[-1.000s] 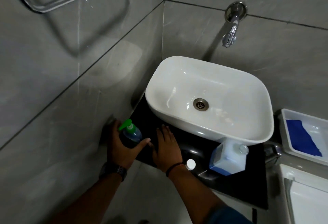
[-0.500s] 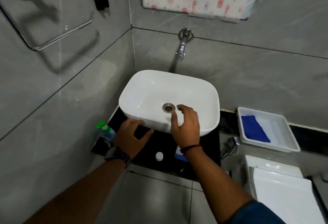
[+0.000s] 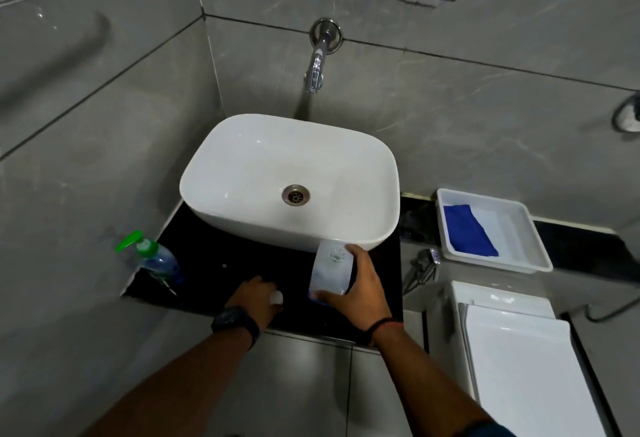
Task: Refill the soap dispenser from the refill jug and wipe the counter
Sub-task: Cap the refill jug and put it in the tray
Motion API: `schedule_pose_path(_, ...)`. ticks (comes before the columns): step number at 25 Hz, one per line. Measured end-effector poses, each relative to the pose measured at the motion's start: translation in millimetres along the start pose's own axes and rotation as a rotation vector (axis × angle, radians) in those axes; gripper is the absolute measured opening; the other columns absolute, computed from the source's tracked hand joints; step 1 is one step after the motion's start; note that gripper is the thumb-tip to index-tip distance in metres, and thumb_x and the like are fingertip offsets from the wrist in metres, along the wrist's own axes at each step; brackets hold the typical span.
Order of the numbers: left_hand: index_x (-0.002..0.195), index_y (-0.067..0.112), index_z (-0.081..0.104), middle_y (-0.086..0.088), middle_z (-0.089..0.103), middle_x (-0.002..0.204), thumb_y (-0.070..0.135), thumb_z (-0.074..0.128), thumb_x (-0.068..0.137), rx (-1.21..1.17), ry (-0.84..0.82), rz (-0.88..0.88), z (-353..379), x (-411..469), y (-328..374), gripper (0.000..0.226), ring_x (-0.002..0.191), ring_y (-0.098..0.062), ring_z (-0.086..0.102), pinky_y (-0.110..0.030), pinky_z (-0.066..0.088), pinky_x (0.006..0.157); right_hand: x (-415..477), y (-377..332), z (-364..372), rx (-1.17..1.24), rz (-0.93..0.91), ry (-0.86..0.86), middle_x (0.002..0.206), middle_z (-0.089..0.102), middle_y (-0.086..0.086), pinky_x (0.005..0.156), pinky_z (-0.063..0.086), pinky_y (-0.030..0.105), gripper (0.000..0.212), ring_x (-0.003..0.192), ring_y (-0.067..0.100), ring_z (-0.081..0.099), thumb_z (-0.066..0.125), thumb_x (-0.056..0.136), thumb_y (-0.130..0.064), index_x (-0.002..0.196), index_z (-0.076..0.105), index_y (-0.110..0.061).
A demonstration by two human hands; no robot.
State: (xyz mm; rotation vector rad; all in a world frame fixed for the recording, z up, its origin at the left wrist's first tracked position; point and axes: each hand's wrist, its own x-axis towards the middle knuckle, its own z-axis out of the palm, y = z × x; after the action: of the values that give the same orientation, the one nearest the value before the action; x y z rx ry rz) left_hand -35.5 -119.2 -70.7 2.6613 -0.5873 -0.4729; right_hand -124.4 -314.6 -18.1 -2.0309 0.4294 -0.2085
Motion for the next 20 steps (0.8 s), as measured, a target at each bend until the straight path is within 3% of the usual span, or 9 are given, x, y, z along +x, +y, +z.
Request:
schedule_pose_path(3,0.093,0.013,0.068,-0.013,0.063,0.102,0.027,0.065,0.081,-0.078,0.059,0.002,-3,-2,0,0.019,0.093,-0.03,0.061,-0.032,0.05,0.076,9,8,5,-0.011,0.022,-0.034,0.105,0.055,-0.024,0.071,0.043,0.001,0.075,0.093,-0.005,0.057,0.09,0.05,-0.027,0.104,0.043,-0.049)
schedule_pose_path(5,0.093,0.015,0.071,-0.011,0.066,0.097,0.026,0.073,0.076,-0.278,0.226,-0.047,-16,-5,11,0.02,0.09,-0.028,0.063,-0.03,0.05,0.075,11,12,7,0.004,0.078,-0.054,0.107,0.056,-0.019,0.073,0.044,0.005,0.078,0.096,0.0,0.056,0.091,0.052,-0.028,0.11,0.042,-0.046)
schedule_pose_path(7,0.093,0.016,0.072,-0.007,0.068,0.094,0.023,0.08,0.07,-0.52,0.442,-0.029,-35,-5,34,0.026,0.085,-0.018,0.064,-0.019,0.047,0.075,11,16,9,0.011,0.126,-0.065,0.112,0.056,-0.016,0.079,0.046,0.014,0.083,0.1,0.004,0.056,0.091,0.05,-0.033,0.116,0.041,-0.044)
schedule_pose_path(9,0.095,0.017,0.072,-0.001,0.067,0.092,0.025,0.081,0.066,-0.592,0.558,0.116,-57,-5,60,0.031,0.08,-0.006,0.061,-0.005,0.041,0.075,11,19,10,-0.016,0.15,-0.07,0.113,0.056,-0.016,0.081,0.046,0.017,0.087,0.1,0.003,0.056,0.089,0.048,-0.042,0.12,0.04,-0.045)
schedule_pose_path(11,0.098,0.019,0.072,0.003,0.064,0.089,0.029,0.077,0.066,-0.579,0.542,0.287,-74,-7,83,0.034,0.078,-0.002,0.058,-0.004,0.042,0.075,12,20,11,-0.031,0.151,-0.072,0.107,0.055,-0.023,0.077,0.046,0.011,0.09,0.095,-0.001,0.056,0.086,0.044,-0.05,0.119,0.037,-0.049)
schedule_pose_path(14,0.1,0.018,0.072,-0.002,0.065,0.092,0.024,0.079,0.067,-0.487,0.42,0.445,-83,-12,103,0.035,0.082,-0.011,0.06,-0.02,0.05,0.076,11,20,11,-0.031,0.131,-0.071,0.102,0.051,-0.031,0.068,0.041,-0.003,0.093,0.09,-0.009,0.053,0.086,0.043,-0.051,0.121,0.035,-0.047)
schedule_pose_path(16,0.099,0.016,0.072,-0.007,0.066,0.093,0.019,0.08,0.067,-0.422,0.373,0.467,-83,-13,109,0.034,0.085,-0.02,0.061,-0.03,0.051,0.076,11,20,11,-0.021,0.115,-0.085,0.104,0.051,-0.03,0.068,0.039,-0.005,0.095,0.093,-0.008,0.053,0.087,0.046,-0.049,0.127,0.037,-0.039)
schedule_pose_path(20,0.1,0.014,0.072,-0.011,0.065,0.094,0.017,0.079,0.068,-0.37,0.306,0.457,-84,-9,114,0.033,0.088,-0.024,0.06,-0.03,0.049,0.077,12,21,9,-0.037,0.108,-0.113,0.103,0.05,-0.027,0.065,0.04,-0.005,0.096,0.095,-0.005,0.052,0.089,0.05,-0.045,0.13,0.037,-0.033)
